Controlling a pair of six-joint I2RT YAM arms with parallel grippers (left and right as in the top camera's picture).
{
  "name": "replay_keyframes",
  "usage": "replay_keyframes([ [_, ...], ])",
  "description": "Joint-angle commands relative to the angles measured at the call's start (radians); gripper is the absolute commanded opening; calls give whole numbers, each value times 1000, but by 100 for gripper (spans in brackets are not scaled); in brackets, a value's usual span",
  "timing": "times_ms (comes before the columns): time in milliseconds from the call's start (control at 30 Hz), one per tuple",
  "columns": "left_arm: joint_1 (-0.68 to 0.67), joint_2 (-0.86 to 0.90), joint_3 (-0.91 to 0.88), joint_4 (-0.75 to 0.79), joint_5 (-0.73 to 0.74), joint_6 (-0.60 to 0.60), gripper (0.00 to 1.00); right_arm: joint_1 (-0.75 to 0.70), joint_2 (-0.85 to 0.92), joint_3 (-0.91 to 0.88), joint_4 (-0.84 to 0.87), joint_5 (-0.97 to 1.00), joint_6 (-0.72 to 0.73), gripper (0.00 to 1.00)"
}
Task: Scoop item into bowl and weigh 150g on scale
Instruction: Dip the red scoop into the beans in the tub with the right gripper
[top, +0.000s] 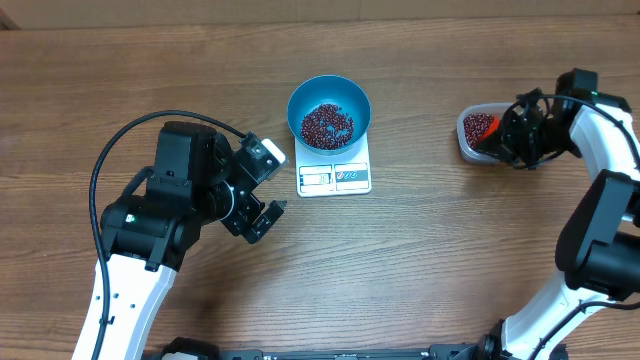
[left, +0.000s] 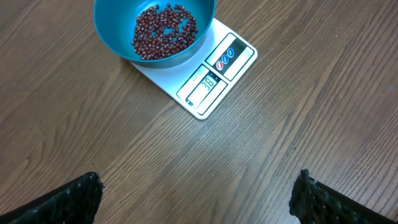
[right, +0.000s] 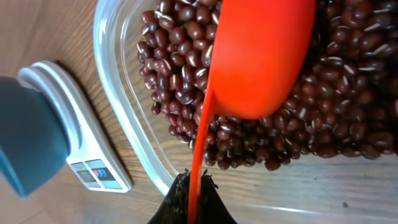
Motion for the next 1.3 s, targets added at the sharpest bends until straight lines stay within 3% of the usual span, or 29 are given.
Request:
replay_keyframes([
  [0,5,3,24,3,-3,-11,100,-25,13,-10,-15,-77,-51,4],
  [333,5,3,24,3,-3,-11,100,-106,13,-10,-54,-79,-109,4],
  [767,5,3,24,3,-3,-11,100,-216,13,-10,-153,-289,-312,4],
  [1267,5,3,24,3,-3,-11,100,-272,13,-10,-232,-362,-396,4],
])
